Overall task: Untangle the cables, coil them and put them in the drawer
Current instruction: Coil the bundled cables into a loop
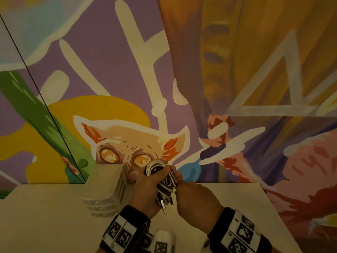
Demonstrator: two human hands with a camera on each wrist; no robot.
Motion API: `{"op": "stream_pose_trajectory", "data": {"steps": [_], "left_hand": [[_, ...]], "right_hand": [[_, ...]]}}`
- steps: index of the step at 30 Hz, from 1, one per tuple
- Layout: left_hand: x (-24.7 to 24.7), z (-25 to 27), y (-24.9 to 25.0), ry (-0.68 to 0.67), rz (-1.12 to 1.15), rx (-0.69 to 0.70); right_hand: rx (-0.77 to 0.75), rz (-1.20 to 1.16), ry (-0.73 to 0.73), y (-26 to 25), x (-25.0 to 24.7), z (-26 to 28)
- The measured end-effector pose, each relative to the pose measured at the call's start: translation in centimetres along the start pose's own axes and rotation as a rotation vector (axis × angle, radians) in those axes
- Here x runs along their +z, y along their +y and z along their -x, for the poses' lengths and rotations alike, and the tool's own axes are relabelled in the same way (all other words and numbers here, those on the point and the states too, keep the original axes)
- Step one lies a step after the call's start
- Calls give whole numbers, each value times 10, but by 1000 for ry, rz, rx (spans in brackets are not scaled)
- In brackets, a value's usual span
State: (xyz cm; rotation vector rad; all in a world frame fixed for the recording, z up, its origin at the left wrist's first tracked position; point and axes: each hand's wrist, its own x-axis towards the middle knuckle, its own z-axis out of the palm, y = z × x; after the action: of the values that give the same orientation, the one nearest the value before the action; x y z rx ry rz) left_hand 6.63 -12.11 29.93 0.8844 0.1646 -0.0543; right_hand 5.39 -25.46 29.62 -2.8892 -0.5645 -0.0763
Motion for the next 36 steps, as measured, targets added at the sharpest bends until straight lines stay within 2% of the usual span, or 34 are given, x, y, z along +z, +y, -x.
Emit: {"op": "stream_pose_trajectory", "data": {"steps": [5,8,10,12,14,16,18,20,23,26,30,33,36], "left_hand": [[-3,-1,7,-13,-52,36],[-13,-3,23,-6,-105,160],[-22,-7,32,24,-228,271],[-30,-12,34,33,-401,357],[-32,-14,34,-23,-603,409],[-31,-12,34,-134,-792,423],[-28,-7,30,-278,-870,376],[-24,1,27,-376,-783,289],[-23,11,23,-437,-558,144],[-23,15,16,-556,-499,128],[-19,20,16,-476,-484,113],[-20,21,20,-409,-465,160],[-25,21,24,-343,-367,211]], "right_hand": [[-58,-256,-118,10,15,6],[-75,-472,-157,18,6,17],[-95,-532,-89,21,-6,23],[-158,-485,-37,17,-22,28],[-262,-323,-51,8,-36,30],[-391,-183,-51,1,-48,24],[-483,-153,-12,-1,-57,11],[-517,-212,53,0,-61,0],[-482,-387,113,-3,-61,-7],[-434,-603,156,-8,-59,-9],[-361,-683,193,-9,-55,-11],[-299,-707,199,-1,-57,-10],[-232,-644,123,10,-50,-6]]}}
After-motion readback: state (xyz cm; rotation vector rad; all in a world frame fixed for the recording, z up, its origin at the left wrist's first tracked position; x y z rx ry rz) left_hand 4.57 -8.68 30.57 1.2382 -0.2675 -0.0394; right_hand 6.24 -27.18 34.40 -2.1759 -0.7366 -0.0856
